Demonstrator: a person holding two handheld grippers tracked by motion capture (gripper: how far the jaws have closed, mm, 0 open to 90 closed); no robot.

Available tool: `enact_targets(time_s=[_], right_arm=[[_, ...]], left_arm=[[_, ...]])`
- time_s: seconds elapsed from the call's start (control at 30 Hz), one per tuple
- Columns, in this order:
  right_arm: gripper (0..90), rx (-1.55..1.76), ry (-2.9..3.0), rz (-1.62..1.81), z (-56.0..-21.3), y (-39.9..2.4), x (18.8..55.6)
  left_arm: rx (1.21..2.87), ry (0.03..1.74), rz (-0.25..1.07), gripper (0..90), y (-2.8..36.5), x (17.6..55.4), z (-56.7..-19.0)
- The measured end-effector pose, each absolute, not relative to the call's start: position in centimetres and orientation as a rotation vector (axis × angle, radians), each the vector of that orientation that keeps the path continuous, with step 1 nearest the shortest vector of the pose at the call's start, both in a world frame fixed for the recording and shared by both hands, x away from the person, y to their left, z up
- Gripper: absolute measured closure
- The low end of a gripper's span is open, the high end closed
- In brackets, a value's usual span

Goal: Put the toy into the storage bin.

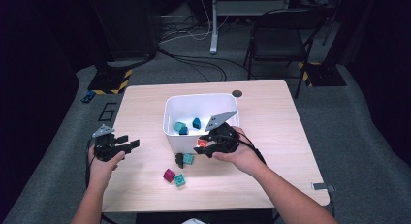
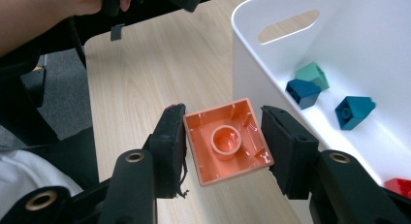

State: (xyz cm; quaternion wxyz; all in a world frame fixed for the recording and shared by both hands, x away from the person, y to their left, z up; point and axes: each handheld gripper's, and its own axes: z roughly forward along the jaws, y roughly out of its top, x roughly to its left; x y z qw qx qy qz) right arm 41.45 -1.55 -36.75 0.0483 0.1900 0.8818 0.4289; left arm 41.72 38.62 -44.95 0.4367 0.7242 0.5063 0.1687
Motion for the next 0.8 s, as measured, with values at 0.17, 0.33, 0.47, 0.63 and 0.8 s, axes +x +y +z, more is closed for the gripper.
enact_targets(time_s=[0.17,0.33,0.47,0.63,0.8], right_arm=[[52.4,0.598,2.665,1.33,-35.4,-1.8,42.5],[52.4,0.635,2.637,1.343,-34.3,-1.7,43.9],[52.5,0.641,2.613,1.338,-33.6,-1.5,45.1],[52.5,0.66,2.601,1.318,-33.3,-1.2,46.4],[52.6,0.68,2.588,1.303,-33.0,-0.6,47.7]], left_arm=[[1.8,1.26,0.42,36.4,38.7,41.7,-44.9],[1.797,1.261,0.419,36.4,38.6,41.7,-44.9],[1.808,1.258,0.416,36.5,38.6,41.8,-45.0],[1.809,1.256,0.413,36.4,38.5,41.7,-44.9],[1.798,1.255,0.421,36.4,38.5,41.7,-44.9]])
